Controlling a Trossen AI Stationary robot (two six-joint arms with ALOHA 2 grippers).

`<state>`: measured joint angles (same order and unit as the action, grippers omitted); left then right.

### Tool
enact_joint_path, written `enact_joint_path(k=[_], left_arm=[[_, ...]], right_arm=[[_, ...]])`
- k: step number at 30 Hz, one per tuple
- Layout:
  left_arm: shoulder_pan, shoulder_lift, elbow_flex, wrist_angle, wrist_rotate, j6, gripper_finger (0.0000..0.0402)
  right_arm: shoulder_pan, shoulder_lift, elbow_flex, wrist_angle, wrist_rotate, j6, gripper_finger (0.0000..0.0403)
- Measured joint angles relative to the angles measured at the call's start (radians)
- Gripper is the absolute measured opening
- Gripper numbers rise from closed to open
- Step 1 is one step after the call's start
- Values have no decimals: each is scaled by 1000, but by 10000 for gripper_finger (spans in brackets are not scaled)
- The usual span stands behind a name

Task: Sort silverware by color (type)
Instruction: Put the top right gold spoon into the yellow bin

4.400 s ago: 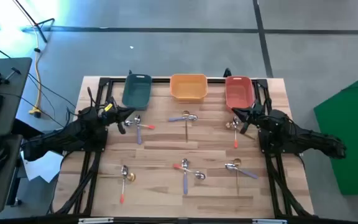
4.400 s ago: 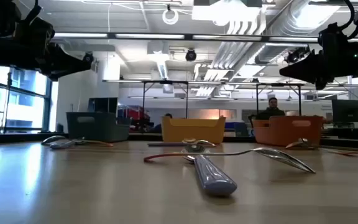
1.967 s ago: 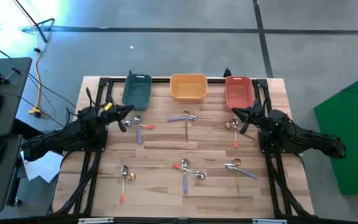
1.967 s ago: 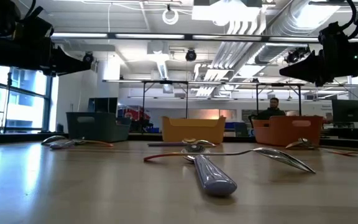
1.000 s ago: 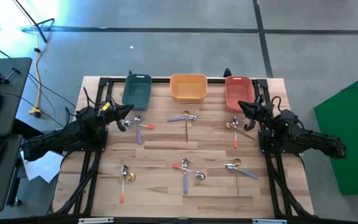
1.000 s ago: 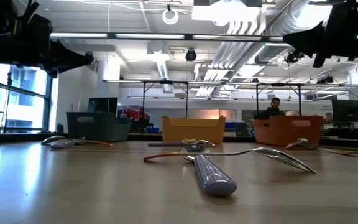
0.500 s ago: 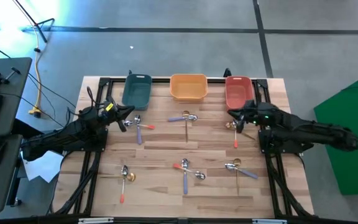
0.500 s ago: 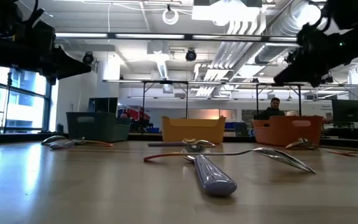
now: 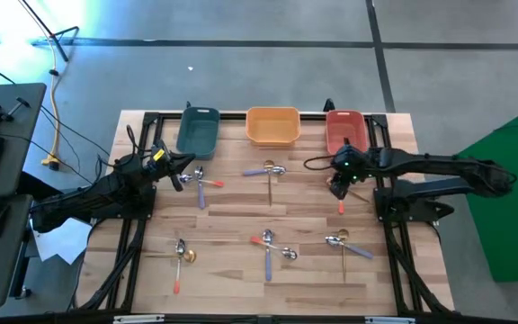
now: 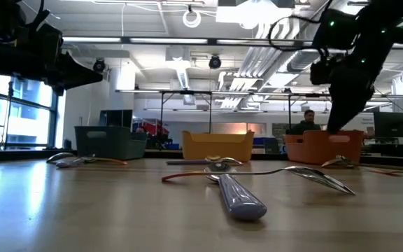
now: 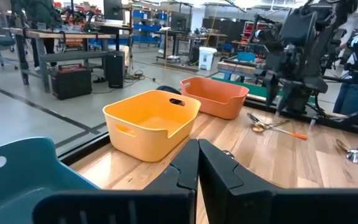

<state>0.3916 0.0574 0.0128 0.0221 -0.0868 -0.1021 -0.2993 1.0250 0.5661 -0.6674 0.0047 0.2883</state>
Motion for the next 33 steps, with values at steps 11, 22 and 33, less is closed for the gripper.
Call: enact_joint_path(k=[11, 22, 33], left_arm=[[0, 0, 0, -2, 8, 6, 0], [-1, 0, 0, -8, 38, -26, 0], [-21, 12, 0, -11, 54, 0, 0]], right_arm=[[-2, 243, 3, -10, 74, -28, 145], [-2, 353, 9, 5, 85, -35, 100], [-2, 355, 133, -101, 86, -27, 12]])
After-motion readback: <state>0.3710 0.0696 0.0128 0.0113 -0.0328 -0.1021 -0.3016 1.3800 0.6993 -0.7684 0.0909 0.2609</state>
